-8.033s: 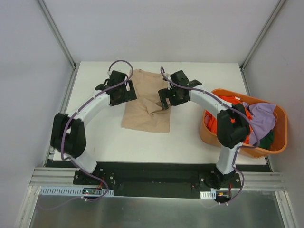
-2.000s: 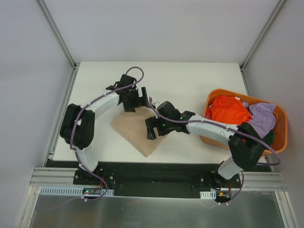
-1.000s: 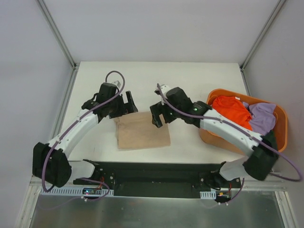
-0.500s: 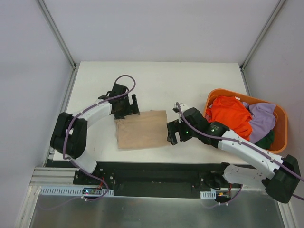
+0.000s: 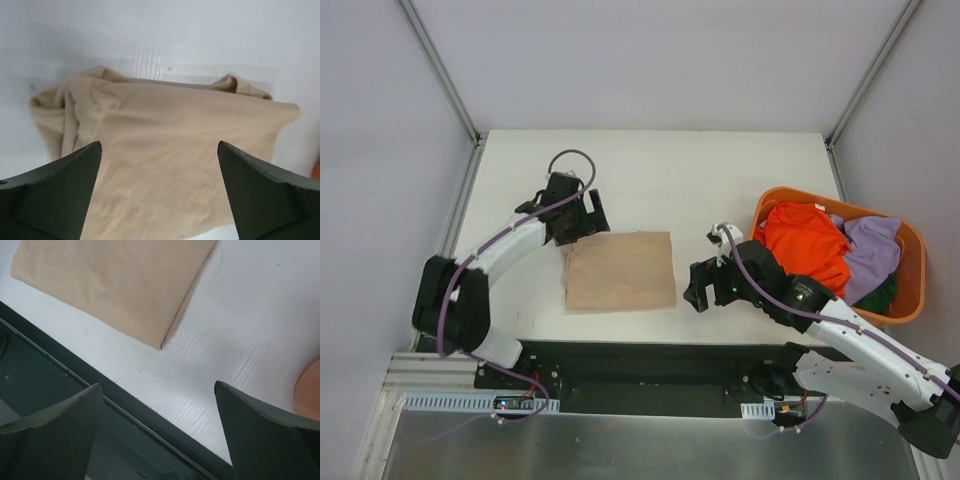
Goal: Fold and stack the t-shirts
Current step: Put the neatly folded tshirt into the corner of the board with the left arm
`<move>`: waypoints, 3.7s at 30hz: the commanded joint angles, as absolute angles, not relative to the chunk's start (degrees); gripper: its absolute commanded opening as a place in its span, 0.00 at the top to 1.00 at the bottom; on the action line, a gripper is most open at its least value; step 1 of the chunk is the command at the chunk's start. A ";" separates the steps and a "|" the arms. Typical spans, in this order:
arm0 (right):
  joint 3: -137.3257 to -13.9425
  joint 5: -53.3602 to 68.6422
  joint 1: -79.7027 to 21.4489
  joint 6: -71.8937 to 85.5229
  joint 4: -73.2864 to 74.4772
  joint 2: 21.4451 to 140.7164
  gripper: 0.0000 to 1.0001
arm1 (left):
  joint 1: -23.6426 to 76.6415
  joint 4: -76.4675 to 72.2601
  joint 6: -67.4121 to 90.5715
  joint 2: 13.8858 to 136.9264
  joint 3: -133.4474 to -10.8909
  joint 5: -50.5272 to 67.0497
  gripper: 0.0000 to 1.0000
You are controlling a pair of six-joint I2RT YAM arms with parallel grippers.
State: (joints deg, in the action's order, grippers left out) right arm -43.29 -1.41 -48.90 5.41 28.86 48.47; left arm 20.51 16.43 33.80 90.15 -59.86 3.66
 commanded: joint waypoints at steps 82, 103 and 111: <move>-41.66 -12.48 -47.72 6.59 29.79 55.28 0.04 | -9.40 31.02 2.02 135.81 -135.53 -26.11 0.20; -41.06 -12.32 -46.93 9.75 23.48 45.62 0.04 | 20.45 25.58 39.88 54.45 -53.40 -5.63 0.01; -31.65 -7.83 -46.93 15.46 17.76 43.42 0.04 | 26.28 27.77 47.37 34.90 -30.07 -3.96 0.01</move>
